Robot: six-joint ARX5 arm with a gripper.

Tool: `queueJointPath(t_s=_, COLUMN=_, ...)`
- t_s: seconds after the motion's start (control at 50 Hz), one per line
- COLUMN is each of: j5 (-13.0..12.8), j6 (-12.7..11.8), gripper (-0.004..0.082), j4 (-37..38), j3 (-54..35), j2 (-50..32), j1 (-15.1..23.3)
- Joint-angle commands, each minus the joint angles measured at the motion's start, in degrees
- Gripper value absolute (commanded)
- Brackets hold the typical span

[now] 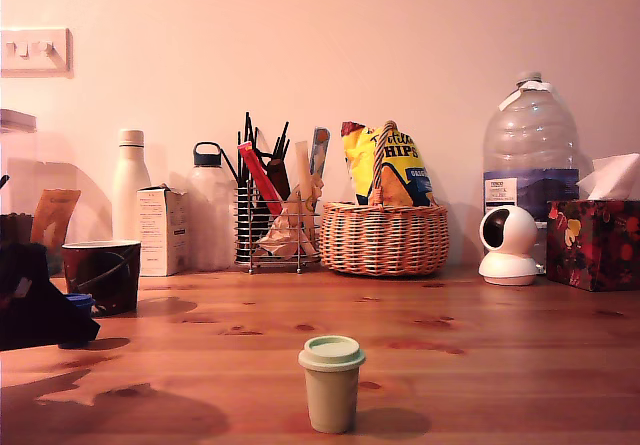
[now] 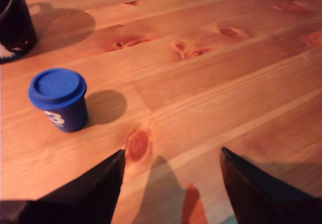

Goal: Pick up the coffee capsules from the table one by one and drop them inside the nearest coffee cup

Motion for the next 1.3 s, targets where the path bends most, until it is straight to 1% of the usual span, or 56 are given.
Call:
queueJointPath(t_s=0.0, j5=-0.2, j6=-0.2, gripper=0.0538, j4=0.7, j3=0.1, j2=-0.8, j1=0.8)
queueJointPath(t_s=0.18, j5=-2.4, j6=-0.6, gripper=0.0538, j4=1.2, j3=0.1, j2=-0.8, j1=3.0)
queueJointPath(t_s=0.42, j5=-2.3, j6=-0.6, gripper=0.0537, j4=1.7, j3=0.1, j2=-0.8, j1=6.1)
queueJointPath(t_s=0.64, j5=-2.4, j6=-0.6, gripper=0.0541, j4=1.9, j3=0.1, j2=-0.8, j1=6.3)
queueJointPath(t_s=0.8, j5=-2.4, j6=-0.6, gripper=0.0573, j4=3.0, j3=0.1, j2=-0.2, j1=6.3)
queueJointPath(t_s=0.88, j5=-3.0, j6=-0.6, gripper=0.0573, j4=4.9, j3=0.1, j2=0.9, j1=6.4)
queueJointPath(t_s=1.0, j5=-2.9, j6=-0.8, gripper=0.0573, j4=7.8, j3=0.8, j2=4.6, j1=6.8)
queueJointPath(t_s=1.02, j5=-2.9, j6=-1.4, gripper=0.0573, j4=8.4, j3=0.9, j2=5.3, j1=6.8)
queueJointPath(t_s=1.08, j5=-2.9, j6=-1.6, gripper=0.0573, j4=10.2, j3=1.5, j2=7.5, j1=6.9)
queueJointPath(t_s=1.28, j5=-2.9, j6=-1.6, gripper=0.0573, j4=15.8, j3=3.5, j2=14.0, j1=6.9)
